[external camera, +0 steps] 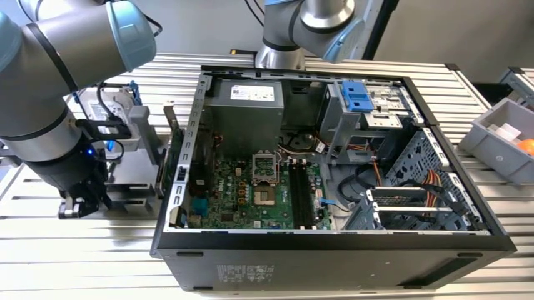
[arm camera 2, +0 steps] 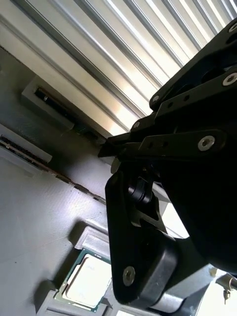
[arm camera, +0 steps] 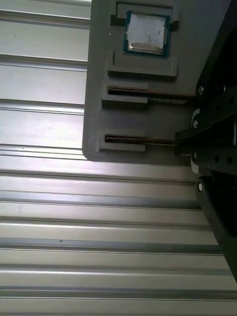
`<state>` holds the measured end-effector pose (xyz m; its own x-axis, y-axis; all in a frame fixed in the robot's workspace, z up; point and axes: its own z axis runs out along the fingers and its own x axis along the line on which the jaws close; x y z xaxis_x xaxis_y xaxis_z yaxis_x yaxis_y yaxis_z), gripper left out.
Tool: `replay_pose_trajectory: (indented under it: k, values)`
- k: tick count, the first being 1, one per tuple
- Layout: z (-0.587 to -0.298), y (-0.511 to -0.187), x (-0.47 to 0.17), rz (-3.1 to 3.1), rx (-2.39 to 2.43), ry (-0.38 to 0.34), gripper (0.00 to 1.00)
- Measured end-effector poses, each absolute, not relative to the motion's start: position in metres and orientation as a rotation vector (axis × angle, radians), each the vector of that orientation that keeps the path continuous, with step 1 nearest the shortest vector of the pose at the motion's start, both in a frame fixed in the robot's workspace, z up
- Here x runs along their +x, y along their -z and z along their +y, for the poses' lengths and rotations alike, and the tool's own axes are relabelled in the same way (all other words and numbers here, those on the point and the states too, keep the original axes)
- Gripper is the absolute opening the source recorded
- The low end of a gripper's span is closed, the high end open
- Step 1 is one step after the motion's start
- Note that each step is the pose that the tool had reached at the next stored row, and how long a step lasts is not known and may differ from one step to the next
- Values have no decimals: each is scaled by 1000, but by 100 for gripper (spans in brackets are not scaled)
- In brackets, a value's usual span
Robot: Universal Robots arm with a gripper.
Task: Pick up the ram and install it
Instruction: 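Pick up the ram and move it above insertion slot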
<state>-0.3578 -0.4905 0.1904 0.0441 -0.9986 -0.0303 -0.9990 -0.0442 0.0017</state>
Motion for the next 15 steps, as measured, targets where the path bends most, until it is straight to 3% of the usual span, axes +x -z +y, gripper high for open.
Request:
replay_pose_trajectory:
  k: [15]
  values:
    - [-490,-190,-358,2158,-2256,-36,0]
